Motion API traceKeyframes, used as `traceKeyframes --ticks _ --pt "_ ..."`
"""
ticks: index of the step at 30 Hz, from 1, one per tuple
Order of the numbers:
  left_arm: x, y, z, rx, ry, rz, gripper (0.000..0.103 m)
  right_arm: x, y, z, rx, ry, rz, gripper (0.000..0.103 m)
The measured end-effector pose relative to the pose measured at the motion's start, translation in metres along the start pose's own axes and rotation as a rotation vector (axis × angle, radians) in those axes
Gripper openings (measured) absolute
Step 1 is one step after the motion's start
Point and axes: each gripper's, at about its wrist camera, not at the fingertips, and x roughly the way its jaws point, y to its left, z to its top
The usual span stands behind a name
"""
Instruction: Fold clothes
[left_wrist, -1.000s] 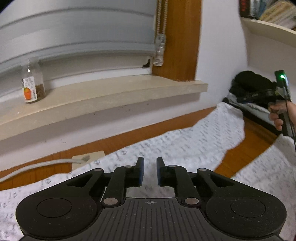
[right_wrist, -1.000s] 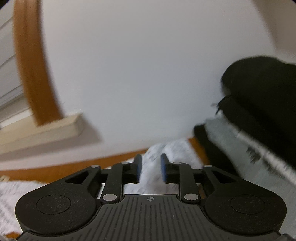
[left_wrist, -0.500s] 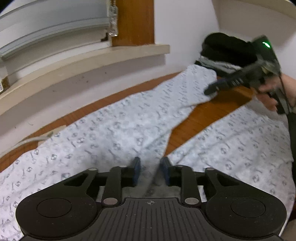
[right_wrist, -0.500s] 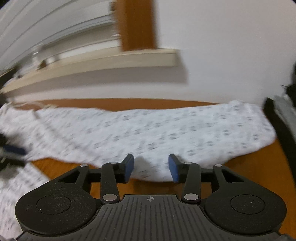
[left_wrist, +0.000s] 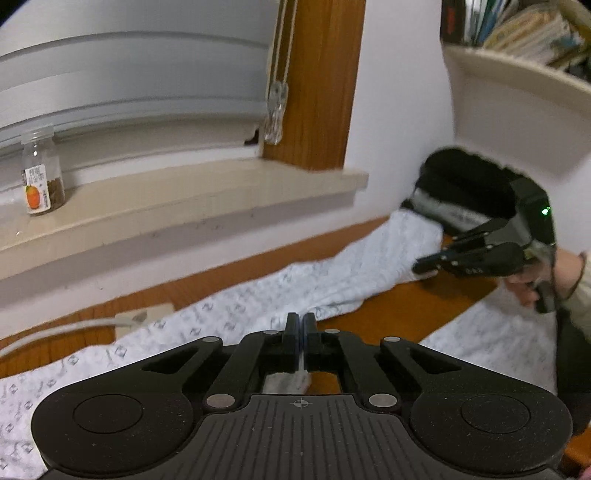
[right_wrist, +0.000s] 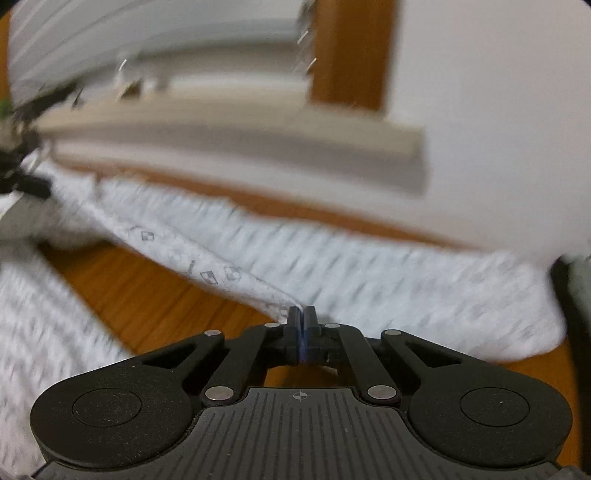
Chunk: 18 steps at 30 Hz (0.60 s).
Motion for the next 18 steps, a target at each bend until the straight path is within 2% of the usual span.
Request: traceKeyframes --ticks 4,8,10,14,15,18 --pt "0.002 0.004 0.006 -0.023 0.010 -0.055 0.002 -0.020 -0.019 0.021 0.099 -0.128 -0.076 0.002" --pt "0.004 0.004 -0.003 -0.021 0.036 -0.051 0.003 -0.018 -0.014 0.030 0.082 -0.123 -0.135 0.002" --pt "0.000 0.006 -0.011 -0.024 0.038 -0.042 0.010 -0.016 -0.012 0.032 0.090 -0.114 -0.157 0.002" --pt "-0.017 0.009 -0.029 -0.003 0.032 0.034 0.011 -0.006 -0.011 0.028 0.084 -0.068 -0.196 0.002" --pt "-0.023 0.010 -0.033 -0.001 0.031 0.042 0.015 -0.002 -0.011 0.027 0.086 -0.057 -0.197 0.002" --pt "-0.038 0.011 -0.043 0.010 0.030 0.063 0.036 0.010 -0.009 0.024 0.087 -0.027 -0.209 0.002"
